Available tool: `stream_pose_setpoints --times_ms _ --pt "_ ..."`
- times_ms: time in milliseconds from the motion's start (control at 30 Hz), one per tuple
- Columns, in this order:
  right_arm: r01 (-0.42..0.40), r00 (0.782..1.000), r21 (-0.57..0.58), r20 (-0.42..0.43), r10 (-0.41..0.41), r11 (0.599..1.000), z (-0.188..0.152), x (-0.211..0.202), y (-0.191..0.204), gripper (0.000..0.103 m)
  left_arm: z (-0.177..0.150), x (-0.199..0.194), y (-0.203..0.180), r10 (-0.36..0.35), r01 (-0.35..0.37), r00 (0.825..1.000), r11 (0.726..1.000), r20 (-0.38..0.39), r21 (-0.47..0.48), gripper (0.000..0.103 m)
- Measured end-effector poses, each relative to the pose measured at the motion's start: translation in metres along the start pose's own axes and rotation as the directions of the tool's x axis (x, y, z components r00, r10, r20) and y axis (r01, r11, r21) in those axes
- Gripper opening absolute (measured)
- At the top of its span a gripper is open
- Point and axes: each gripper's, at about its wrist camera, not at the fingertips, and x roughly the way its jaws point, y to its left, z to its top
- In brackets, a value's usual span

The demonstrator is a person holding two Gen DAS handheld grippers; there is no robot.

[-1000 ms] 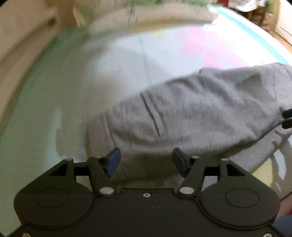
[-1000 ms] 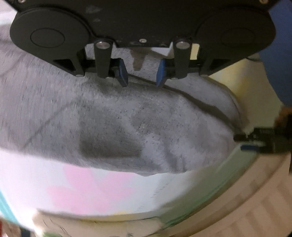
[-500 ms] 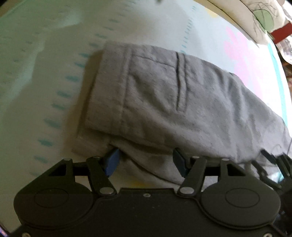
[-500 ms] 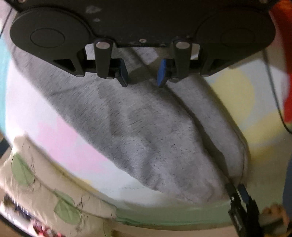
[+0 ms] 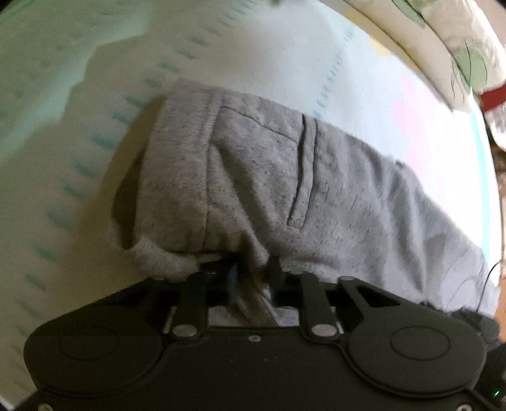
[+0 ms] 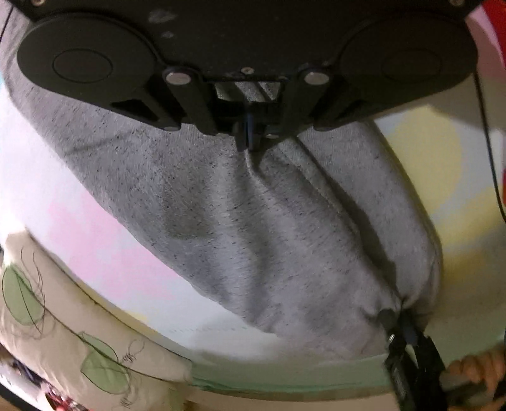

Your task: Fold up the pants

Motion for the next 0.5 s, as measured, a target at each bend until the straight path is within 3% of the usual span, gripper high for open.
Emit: stream_pose_setpoints --times_ms 233,500 --pt "-0.03 0.999 0.051 0.042 0.028 0.998 0.007 -0.028 -0.007 0.001 -0.012 -0.026 -0.008 0.027 -0.029 0.999 0.996 0.02 0.089 0.014" --pt "-0.143 0.99 0.052 0.002 0.143 0.988 -0.004 -0.035 -0.008 0.001 -0.021 -0.037 -0.002 0.021 -0.016 0.999 0.989 -0.033 0.145 0.008"
